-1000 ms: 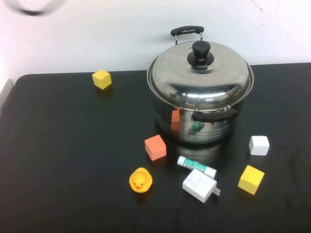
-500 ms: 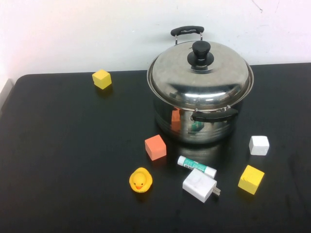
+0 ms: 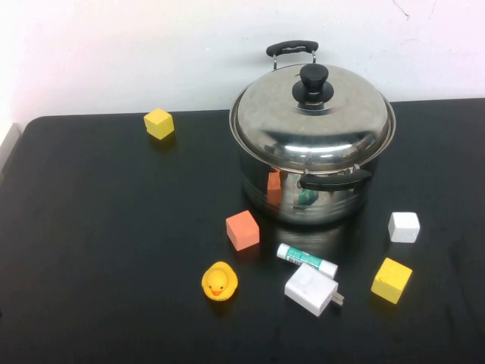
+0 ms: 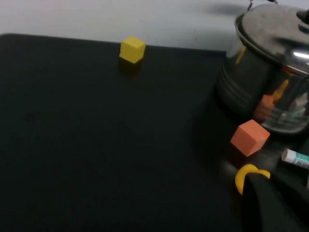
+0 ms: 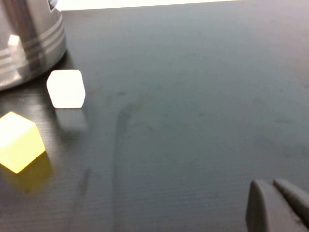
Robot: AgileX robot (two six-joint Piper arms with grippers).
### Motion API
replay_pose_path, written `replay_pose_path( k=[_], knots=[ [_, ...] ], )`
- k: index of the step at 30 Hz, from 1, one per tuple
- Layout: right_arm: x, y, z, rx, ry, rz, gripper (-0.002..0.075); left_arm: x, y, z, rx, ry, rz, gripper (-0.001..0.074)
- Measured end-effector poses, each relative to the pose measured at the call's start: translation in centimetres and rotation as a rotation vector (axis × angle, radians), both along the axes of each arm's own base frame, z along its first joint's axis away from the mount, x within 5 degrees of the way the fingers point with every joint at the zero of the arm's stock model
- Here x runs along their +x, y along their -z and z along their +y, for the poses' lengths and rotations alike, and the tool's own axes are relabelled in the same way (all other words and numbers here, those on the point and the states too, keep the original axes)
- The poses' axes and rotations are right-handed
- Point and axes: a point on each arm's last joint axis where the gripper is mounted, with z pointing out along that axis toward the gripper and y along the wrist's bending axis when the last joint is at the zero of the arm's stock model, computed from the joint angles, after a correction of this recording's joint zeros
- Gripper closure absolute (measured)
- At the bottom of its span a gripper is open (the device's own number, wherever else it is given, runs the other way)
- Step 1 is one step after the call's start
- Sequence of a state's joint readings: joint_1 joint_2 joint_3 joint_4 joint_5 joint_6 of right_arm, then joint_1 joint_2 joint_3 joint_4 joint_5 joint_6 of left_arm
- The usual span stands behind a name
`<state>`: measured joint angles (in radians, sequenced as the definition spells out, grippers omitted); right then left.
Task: Cover the pot
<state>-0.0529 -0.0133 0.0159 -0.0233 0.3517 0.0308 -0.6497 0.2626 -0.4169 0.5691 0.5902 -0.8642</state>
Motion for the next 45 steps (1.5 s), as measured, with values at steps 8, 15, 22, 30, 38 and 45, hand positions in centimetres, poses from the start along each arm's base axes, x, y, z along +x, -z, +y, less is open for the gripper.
replay_pose_path(
  k=[8,15,22,30,38,45],
  knots=[
    [0.0,0.0,0.0,0.000,0.000,0.000,0.0728,0.0,0.8,-0.1,-0.005,0.009,0.015,0.0736],
    [0.0,0.0,0.0,0.000,0.000,0.000,0.0728,0.0,0.8,-0.1,-0.005,0.009,0.015,0.0736],
    [0.0,0.0,0.0,0.000,0.000,0.000,0.0728,0.0,1.1,-0.1,0.001,0.009,0.019,0.0736],
    [0.0,0.0,0.0,0.000,0.000,0.000,0.0728,-0.9,2.0,0.5,-0.021,-0.067,0.024,0.0736],
    [0.0,0.0,0.0,0.000,0.000,0.000,0.0728,-1.1,5.4,-0.1,-0.025,-0.116,-0.046,0.0736],
    [0.0,0.0,0.0,0.000,0.000,0.000,0.0728,-1.3,9.9,0.5,-0.049,-0.249,-0.008,0.0736]
  ],
)
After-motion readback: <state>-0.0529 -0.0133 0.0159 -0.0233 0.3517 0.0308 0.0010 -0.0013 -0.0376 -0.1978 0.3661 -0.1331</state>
